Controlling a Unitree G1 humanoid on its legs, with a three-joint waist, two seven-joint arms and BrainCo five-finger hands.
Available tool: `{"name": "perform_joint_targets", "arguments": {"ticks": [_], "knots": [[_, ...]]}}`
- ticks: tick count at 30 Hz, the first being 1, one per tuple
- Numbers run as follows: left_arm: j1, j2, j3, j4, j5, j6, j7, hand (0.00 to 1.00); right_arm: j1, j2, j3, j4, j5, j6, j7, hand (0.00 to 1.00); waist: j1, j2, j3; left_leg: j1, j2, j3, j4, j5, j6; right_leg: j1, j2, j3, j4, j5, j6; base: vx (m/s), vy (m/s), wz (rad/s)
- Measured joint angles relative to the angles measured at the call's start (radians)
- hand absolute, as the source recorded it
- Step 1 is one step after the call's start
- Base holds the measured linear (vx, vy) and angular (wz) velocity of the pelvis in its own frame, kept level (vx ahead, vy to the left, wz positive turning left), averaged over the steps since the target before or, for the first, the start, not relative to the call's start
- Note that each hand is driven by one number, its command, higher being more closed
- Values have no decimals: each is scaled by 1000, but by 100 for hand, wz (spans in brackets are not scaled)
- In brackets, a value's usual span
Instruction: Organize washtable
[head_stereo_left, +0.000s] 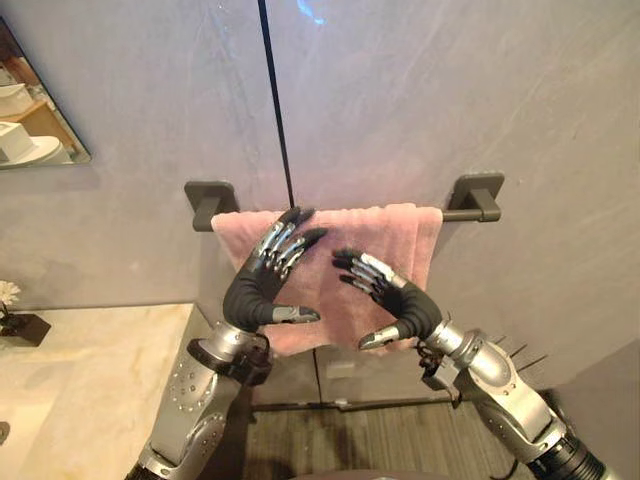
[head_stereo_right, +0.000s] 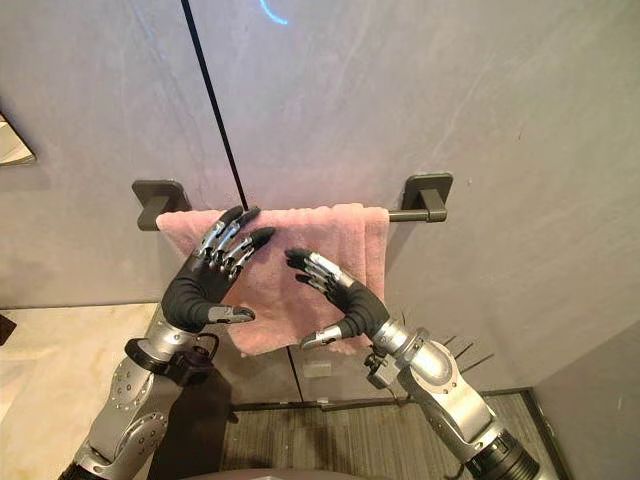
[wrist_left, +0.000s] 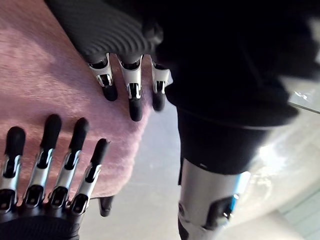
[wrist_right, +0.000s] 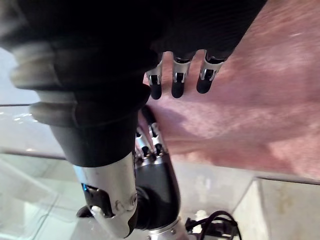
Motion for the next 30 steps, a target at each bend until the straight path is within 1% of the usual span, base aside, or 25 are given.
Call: {"name": "perform_joint_targets", "arguments": {"ticks": [1,3,4,5,7,8,9,10,11,13,17,21,24,27,30], "knots": [[0,-2,0,40,16,11,0,0,15,3,0,32,-39,9,-1,0,3,1,1,0,0,-1,-2,0,0,0,0,-1,0,0,0,0,0,0],[3,-13,1,91,44,28,1,0,35,18,-7,67,-77,14,-2,0,4,1,1,0,-1,-3,-5,1,0,-1,0,-3,0,0,0,0,0,0],[17,-32,4,131,72,38,3,0,55,37,-22,85,-123,17,-4,0,4,1,2,-1,-1,-4,-6,1,1,-2,-1,-3,-1,0,0,0,0,0],[23,-42,4,146,85,40,4,0,63,48,-32,92,-138,17,-4,0,4,1,2,-2,-1,-4,-6,1,1,-2,-1,-4,-2,0,0,0,0,0],[38,-87,12,221,159,51,8,0,90,109,-91,133,-201,18,-11,0,4,-3,8,-9,-2,-7,-6,1,1,-14,-2,-7,-4,0,0,0,0,3],[37,-97,17,237,173,56,9,0,91,123,-104,144,-215,18,-13,0,4,-4,8,-13,-2,-8,-5,1,1,-17,-2,-8,-4,0,0,0,0,5],[37,-121,39,264,210,64,13,0,91,154,-129,165,-241,17,-27,0,3,-6,15,-16,-3,-11,-6,3,2,-17,-3,-11,-4,0,0,0,0,7],[35,-146,59,296,250,66,29,0,99,187,-161,188,-267,18,-38,0,3,-8,19,-16,-4,-14,-6,3,2,-17,-3,-14,-5,0,0,0,0,7],[36,-155,67,305,262,67,33,0,103,197,-170,193,-278,18,-47,0,3,-8,19,-16,-4,-15,-7,3,2,-16,-4,-16,-6,0,0,4,-3,7],[34,-190,93,337,332,69,70,0,117,234,-207,212,-326,17,-71,0,2,-9,19,-22,-5,-24,-6,3,2,-15,-7,-24,-13,-1,0,13,-9,10],[34,-206,105,386,385,70,103,0,122,273,-243,219,-361,17,-95,0,-4,-9,20,-32,-4,-27,-6,3,3,-14,-8,-27,-17,0,0,11,-6,3],[32,-219,138,424,439,72,141,0,127,315,-306,229,-385,16,-119,0,-7,-15,23,-32,-2,-27,-6,3,3,-14,-10,-27,-18,0,0,-9,-3,0],[32,-232,189,436,450,73,161,0,132,338,-359,232,-393,15,-134,0,-12,-17,24,-31,-5,-27,-6,3,3,-15,-9,-28,-17,-1,1,-23,-9,0],[31,-234,263,436,474,73,188,0,155,360,-424,229,-393,9,-139,0,-17,-25,29,-28,-7,-27,-6,3,3,-17,-9,-28,-18,-1,1,-37,-14,0],[31,-238,314,435,475,73,208,0,178,378,-487,199,-381,7,-153,0,-19,-27,30,-28,-8,-25,-6,3,3,-17,-9,-27,-19,-1,1,0,0,0]]}}
